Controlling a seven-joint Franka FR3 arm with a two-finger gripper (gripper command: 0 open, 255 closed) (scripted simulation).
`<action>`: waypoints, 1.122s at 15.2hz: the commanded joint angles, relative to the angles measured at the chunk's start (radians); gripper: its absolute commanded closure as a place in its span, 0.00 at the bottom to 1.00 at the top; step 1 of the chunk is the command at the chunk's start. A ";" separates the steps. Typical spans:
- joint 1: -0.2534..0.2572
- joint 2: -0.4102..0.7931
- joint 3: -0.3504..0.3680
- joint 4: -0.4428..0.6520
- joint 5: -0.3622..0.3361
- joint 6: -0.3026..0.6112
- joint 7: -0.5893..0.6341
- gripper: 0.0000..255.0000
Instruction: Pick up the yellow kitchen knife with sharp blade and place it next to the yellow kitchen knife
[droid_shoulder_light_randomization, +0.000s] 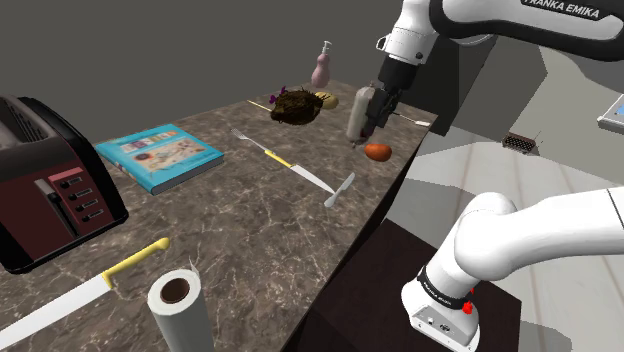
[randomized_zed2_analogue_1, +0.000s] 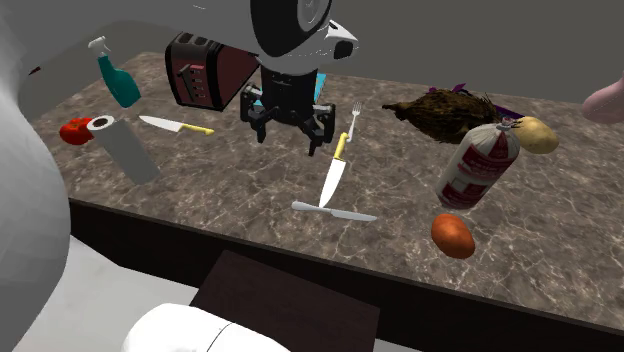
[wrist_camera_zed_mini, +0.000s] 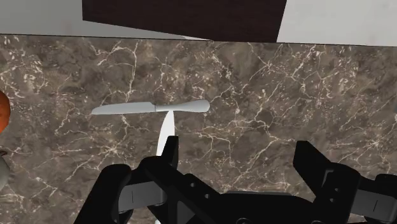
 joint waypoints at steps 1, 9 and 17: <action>0.000 0.000 0.000 0.000 0.000 0.000 0.000 0.00; 0.002 0.284 0.025 0.059 -0.055 0.180 -0.026 0.00; 0.000 0.592 0.045 0.196 -0.126 0.305 -0.028 0.00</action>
